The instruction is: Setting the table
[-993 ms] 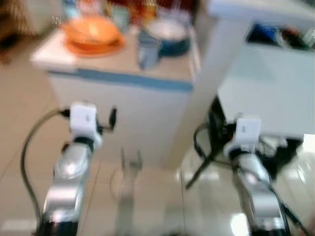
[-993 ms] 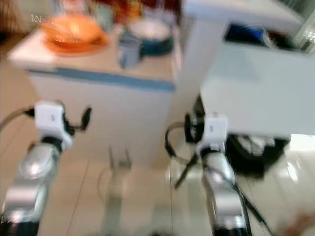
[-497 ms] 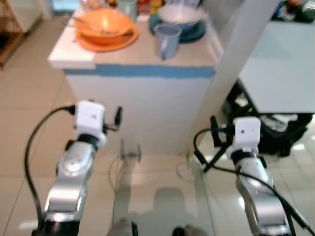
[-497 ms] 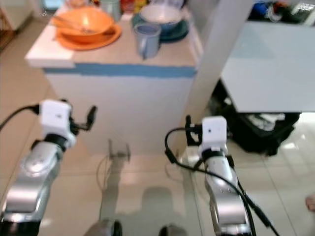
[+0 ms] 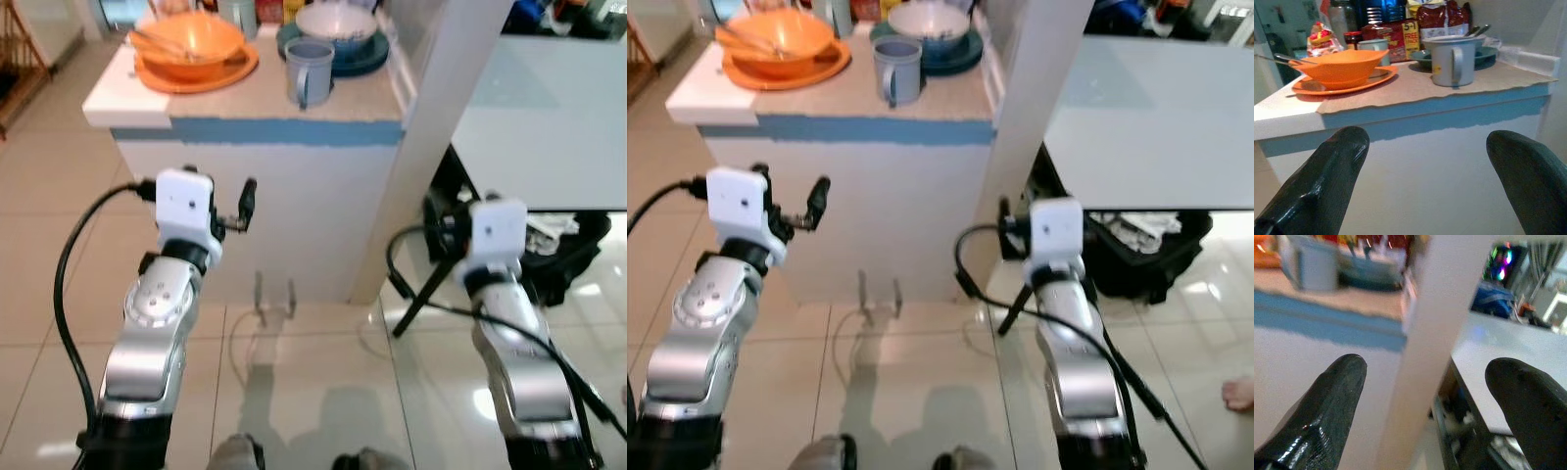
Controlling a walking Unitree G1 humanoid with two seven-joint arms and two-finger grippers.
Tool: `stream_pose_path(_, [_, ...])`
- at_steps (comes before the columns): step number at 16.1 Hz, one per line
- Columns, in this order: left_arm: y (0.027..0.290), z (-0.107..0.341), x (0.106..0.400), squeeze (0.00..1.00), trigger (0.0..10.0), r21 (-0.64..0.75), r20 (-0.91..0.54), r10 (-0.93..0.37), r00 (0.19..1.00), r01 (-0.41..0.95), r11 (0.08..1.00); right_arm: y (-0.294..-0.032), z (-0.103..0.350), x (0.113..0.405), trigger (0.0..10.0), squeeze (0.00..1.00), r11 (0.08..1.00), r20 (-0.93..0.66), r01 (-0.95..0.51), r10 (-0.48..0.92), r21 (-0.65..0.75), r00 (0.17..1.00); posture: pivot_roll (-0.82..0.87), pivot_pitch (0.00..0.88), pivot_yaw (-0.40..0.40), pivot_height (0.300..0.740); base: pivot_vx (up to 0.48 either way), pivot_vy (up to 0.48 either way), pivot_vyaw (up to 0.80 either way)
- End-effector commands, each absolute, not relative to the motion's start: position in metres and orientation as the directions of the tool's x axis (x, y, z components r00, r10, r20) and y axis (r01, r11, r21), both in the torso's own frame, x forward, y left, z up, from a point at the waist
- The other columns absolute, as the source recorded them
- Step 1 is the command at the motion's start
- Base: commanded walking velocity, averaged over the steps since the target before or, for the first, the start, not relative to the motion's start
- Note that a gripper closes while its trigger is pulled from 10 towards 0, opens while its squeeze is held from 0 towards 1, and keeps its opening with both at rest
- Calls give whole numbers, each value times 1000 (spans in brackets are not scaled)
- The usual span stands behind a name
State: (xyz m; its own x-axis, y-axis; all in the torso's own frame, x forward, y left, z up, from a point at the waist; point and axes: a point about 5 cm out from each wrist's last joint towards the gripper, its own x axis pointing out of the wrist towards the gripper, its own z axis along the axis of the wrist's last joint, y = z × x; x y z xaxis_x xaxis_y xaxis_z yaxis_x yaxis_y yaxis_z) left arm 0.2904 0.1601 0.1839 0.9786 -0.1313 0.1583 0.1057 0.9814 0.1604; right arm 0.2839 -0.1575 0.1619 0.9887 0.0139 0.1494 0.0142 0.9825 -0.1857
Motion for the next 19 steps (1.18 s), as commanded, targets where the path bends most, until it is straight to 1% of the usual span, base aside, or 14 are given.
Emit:
stream_pose_path(1, [161,189,292,0,10000,198,169,-127,977,92,976,-157,170,283,10000,0,986,180,23,8,-168,984,66,69,-49,740,0,0,0])
stream_pose_path(2, [162,196,294,0,10000,173,194,-118,974,84,981,-157,175,285,10000,0,990,186,6,21,-144,982,71,52,-48,740,0,0,0])
stream_pose_path(3, [160,210,297,0,10000,173,237,-143,961,103,980,-152,177,286,10000,0,989,186,-45,71,-140,980,76,33,-50,740,0,0,638])
stream_pose_path(4, [158,215,298,0,10000,168,251,-157,955,117,979,-152,177,287,10000,0,988,194,-40,68,-147,979,80,21,-51,740,259,0,800])
stream_pose_path(6, [159,212,300,0,10000,172,241,-160,957,120,978,-149,174,289,10000,0,989,185,-54,80,-139,979,81,3,-53,740,292,0,800])
stream_pose_path(10, [160,200,297,0,10000,177,208,-155,966,119,977,-146,168,292,10000,0,986,169,-76,101,-146,980,89,0,-67,740,307,0,800])
stream_pose_path(11, [158,194,297,0,10000,195,183,-178,967,141,971,-146,166,292,10000,0,991,172,-67,86,-112,981,89,0,-69,740,304,0,0])
stream_pose_path(13, [155,187,296,0,10000,208,154,-209,966,175,962,-148,166,293,10000,0,992,174,-60,78,-108,982,86,0,-67,740,302,0,0])
stream_pose_path(14, [150,180,294,0,10000,217,132,-237,962,205,954,-149,166,291,10000,0,990,187,-57,81,-131,979,80,0,-67,740,304,0,0])
stream_pose_path(16, [145,176,293,0,10000,219,124,-258,958,227,949,-151,162,288,10000,0,993,180,-50,69,-108,981,78,0,-66,740,302,0,0])
stream_pose_path(17, [144,176,293,0,10000,214,124,-259,958,229,950,-153,159,285,10000,0,996,169,-50,62,-76,984,75,0,-66,740,300,0,-800])
stream_pose_path(19, [144,176,293,0,10000,208,123,-258,958,230,951,-154,156,283,10000,0,996,168,-50,61,-72,984,74,0,-65,740,300,0,-800])
